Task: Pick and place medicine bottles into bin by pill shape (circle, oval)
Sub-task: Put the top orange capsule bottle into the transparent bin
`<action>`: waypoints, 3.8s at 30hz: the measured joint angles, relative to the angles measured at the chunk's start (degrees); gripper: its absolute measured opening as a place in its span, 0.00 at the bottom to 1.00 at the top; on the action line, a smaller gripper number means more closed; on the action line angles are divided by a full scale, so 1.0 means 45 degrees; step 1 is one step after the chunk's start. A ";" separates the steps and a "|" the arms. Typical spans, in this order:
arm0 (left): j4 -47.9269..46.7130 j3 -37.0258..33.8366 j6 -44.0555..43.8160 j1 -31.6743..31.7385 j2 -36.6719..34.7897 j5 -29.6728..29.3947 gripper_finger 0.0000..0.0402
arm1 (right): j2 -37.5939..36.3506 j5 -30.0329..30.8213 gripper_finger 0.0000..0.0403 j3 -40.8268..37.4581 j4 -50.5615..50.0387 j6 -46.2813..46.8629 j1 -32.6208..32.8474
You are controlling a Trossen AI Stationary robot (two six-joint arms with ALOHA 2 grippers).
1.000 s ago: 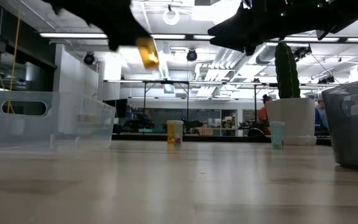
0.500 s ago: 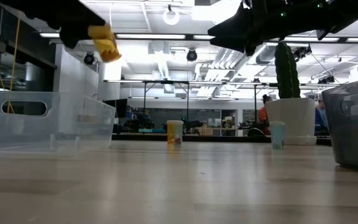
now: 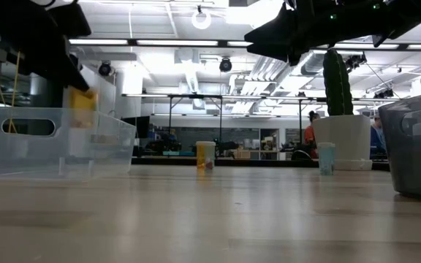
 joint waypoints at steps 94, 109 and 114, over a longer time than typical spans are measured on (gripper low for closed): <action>0.2053 -0.1273 -0.3022 -0.1299 0.2647 -0.2092 0.53 | 0.0000 0.0000 0.49 0.0000 -0.0282 0.0044 0.0000; 0.2462 -0.1243 -0.3209 -0.1230 0.3571 -0.1584 0.55 | -0.0005 -0.0005 0.49 0.0005 -0.0374 0.0310 0.0000; 0.2235 -0.0781 -0.2606 -0.1230 0.3178 -0.1388 0.60 | -0.0005 -0.0004 0.49 0.0005 -0.0375 0.0325 0.0000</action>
